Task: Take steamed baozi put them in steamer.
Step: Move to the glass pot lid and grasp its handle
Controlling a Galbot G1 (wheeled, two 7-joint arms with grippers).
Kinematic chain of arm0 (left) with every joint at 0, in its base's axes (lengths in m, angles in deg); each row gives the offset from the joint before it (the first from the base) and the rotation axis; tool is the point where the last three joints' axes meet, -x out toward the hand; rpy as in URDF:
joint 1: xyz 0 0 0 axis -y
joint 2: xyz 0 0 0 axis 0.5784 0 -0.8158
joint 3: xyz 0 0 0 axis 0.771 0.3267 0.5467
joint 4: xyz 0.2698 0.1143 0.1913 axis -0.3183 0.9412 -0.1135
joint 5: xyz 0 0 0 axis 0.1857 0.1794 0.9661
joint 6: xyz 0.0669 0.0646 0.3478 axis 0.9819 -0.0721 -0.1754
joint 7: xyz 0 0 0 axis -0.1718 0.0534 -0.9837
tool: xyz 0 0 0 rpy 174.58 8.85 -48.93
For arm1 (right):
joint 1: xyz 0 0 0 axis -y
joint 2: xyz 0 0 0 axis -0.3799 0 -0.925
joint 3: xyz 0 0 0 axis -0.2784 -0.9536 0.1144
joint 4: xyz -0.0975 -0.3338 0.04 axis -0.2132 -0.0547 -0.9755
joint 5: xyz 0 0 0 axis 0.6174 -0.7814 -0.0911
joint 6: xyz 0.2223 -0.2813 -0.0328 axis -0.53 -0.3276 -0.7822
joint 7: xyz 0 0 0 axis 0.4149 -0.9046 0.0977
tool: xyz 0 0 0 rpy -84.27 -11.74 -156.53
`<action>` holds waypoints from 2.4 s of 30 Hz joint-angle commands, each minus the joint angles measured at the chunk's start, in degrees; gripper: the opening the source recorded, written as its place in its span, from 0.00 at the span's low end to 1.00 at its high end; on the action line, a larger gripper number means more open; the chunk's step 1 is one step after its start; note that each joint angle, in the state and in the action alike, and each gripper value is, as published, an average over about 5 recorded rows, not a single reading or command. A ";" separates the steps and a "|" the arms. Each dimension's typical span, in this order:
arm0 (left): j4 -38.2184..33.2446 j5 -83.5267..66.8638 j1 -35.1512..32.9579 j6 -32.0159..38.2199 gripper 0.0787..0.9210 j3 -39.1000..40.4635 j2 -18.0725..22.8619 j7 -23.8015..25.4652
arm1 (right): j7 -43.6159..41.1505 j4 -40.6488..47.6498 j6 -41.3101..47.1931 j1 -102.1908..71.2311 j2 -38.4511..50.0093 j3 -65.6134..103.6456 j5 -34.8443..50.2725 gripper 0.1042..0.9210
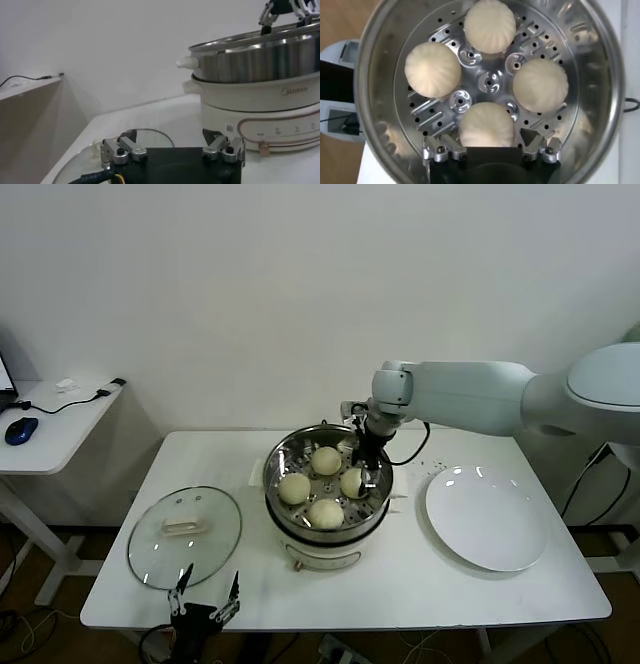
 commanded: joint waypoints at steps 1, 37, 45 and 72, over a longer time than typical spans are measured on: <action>-0.31 0.35 0.07 -0.15 0.88 0.11 0.01 0.02 | -0.56 -3.96 -0.60 4.79 5.97 2.10 0.87 0.88; -4.96 6.77 -0.45 -0.39 0.88 -4.90 -0.06 0.79 | 41.53 -32.99 -31.24 -107.96 41.37 122.12 -8.08 0.88; -6.38 16.20 -0.16 -0.76 0.88 -5.91 0.02 0.22 | 39.88 -35.05 -30.59 -122.34 27.44 138.06 -13.05 0.88; 19.56 74.71 21.65 -6.65 0.88 -6.33 -4.20 -10.57 | 40.37 -33.87 -28.90 -128.03 13.67 143.83 -22.20 0.88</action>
